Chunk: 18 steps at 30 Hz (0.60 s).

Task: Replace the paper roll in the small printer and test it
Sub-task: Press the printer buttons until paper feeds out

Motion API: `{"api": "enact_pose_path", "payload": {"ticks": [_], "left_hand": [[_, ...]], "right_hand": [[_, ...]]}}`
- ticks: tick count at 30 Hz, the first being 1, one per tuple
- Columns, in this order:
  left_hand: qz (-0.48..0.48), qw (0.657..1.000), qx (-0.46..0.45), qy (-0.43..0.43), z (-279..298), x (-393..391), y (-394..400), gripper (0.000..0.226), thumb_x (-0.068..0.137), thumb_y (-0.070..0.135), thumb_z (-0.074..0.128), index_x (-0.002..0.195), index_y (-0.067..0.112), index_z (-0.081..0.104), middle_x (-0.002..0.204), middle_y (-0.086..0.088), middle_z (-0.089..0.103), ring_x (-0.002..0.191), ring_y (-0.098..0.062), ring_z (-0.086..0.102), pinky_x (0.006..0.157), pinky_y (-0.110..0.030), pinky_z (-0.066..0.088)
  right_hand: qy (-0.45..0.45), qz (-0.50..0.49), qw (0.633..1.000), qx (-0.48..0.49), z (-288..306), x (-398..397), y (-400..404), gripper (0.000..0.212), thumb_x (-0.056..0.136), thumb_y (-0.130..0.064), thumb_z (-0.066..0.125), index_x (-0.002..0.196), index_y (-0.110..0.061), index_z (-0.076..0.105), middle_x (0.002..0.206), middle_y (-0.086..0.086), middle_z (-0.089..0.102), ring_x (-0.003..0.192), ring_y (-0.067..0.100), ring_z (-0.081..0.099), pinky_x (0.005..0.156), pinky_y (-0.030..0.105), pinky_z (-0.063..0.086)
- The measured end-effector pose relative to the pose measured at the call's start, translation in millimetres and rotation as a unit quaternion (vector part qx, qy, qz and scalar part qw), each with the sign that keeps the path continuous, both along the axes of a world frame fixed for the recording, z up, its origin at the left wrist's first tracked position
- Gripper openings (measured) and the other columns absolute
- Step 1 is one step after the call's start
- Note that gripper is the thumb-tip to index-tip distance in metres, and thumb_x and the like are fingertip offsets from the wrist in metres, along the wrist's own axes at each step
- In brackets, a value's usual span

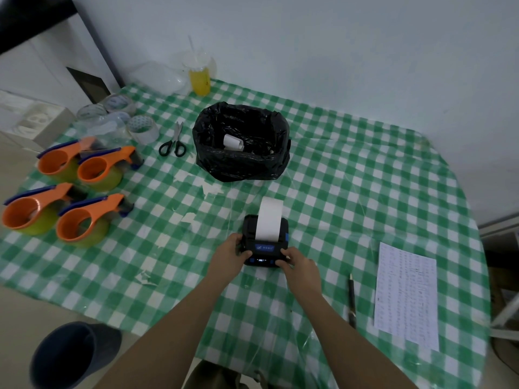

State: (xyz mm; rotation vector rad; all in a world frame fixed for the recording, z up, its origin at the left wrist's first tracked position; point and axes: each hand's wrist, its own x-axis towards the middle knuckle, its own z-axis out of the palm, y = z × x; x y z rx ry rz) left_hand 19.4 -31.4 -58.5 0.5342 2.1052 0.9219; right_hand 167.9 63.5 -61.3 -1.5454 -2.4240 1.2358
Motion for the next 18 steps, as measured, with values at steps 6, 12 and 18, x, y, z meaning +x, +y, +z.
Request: {"api": "enact_pose_path", "payload": {"ticks": [6, 12, 18], "left_hand": [[-0.004, 1.0, -0.004, 0.0, -0.6, -1.3, 0.5, 0.043, 0.081, 0.011, 0.066, 0.121, 0.008, 0.05, 0.126, -0.015, 0.061, 0.114, -0.03, 0.059, 0.1, -0.05, 0.047], [-0.003, 1.0, -0.012, 0.002, 0.4, -1.2, 0.5, 0.042, 0.081, 0.012, 0.066, 0.121, 0.009, 0.05, 0.125, -0.014, 0.061, 0.112, -0.03, 0.06, 0.099, -0.05, 0.047], [0.002, 1.0, -0.009, -0.003, -0.7, -1.7, -0.8, 0.043, 0.081, 0.012, 0.066, 0.121, 0.009, 0.05, 0.125, -0.015, 0.062, 0.112, -0.03, 0.06, 0.099, -0.05, 0.048]], "right_hand": [[0.0, 0.002, 1.0, -0.002, 0.4, -0.1, 0.5, 0.032, 0.087, -0.027, 0.062, 0.117, -0.017, 0.058, 0.119, 0.007, 0.067, 0.1, 0.025, 0.065, 0.079, 0.03, 0.05], [0.001, 0.003, 1.0, -0.004, -0.4, -0.1, 0.5, 0.031, 0.087, -0.027, 0.062, 0.116, -0.017, 0.058, 0.12, 0.007, 0.067, 0.097, 0.025, 0.066, 0.077, 0.031, 0.051], [0.022, -0.01, 0.999, -0.022, 0.8, 2.8, -0.3, 0.029, 0.088, -0.022, 0.06, 0.117, -0.017, 0.059, 0.116, 0.008, 0.068, 0.098, 0.025, 0.064, 0.075, 0.025, 0.045]]}}
